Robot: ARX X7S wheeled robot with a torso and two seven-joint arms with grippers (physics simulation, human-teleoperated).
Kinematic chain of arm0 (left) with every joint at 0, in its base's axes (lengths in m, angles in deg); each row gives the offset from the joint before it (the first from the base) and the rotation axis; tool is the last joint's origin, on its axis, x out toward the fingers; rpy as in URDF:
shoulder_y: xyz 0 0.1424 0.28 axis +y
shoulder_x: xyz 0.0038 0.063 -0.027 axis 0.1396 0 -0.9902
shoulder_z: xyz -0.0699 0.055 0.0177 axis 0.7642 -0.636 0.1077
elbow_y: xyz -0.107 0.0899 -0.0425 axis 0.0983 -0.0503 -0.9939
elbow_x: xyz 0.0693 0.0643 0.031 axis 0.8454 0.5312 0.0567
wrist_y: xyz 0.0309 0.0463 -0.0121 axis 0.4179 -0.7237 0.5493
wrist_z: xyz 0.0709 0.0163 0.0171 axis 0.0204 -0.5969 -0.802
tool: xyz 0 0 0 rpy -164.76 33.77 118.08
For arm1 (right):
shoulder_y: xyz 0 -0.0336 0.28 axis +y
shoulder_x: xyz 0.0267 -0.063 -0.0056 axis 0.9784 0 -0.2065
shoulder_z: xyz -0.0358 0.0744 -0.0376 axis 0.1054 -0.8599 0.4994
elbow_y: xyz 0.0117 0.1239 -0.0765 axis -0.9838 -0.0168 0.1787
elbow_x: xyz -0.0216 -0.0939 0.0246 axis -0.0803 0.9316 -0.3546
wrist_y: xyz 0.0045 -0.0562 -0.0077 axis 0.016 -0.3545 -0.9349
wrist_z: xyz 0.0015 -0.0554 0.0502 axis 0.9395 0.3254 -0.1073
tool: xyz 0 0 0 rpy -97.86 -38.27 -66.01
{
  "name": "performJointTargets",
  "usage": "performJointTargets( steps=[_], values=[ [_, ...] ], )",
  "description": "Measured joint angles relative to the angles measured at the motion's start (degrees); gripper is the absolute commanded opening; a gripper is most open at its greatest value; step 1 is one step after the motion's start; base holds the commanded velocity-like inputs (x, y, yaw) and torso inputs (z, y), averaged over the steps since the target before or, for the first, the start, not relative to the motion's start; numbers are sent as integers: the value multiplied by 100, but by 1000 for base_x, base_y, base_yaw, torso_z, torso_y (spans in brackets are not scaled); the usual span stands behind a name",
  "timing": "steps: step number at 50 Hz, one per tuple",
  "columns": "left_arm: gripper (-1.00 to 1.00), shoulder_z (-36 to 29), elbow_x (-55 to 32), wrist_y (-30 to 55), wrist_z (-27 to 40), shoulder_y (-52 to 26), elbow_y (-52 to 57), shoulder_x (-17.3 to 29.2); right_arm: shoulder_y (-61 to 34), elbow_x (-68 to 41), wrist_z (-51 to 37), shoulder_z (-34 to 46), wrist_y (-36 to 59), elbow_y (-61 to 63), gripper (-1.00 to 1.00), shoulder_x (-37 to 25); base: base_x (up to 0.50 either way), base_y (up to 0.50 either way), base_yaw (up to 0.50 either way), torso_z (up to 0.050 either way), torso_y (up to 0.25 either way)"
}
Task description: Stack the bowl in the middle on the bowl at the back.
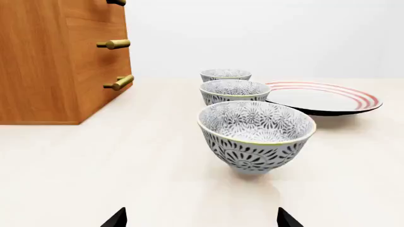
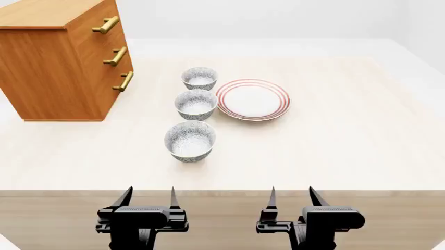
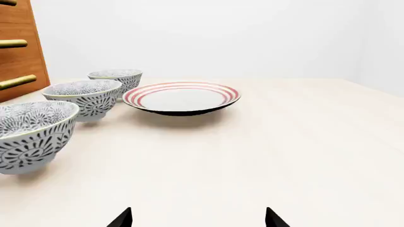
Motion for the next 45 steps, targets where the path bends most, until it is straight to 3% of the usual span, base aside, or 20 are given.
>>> performJointTargets(
  steps=[19,34,45],
  values=[
    [100,-249,-132,-119,255,-25,-84,249,15,-217,-316,276,-63,48,100,-233,0,0,0,0,0],
    [100,-394,-235,-107,422,-12,-46,399,69,-287,-491,460,-55,146,100,-411,100,487,0,0,0],
    [100,-494,-264,4,528,-34,47,509,32,-339,-692,488,133,265,100,-473,0,0,0,0,0]
  ],
)
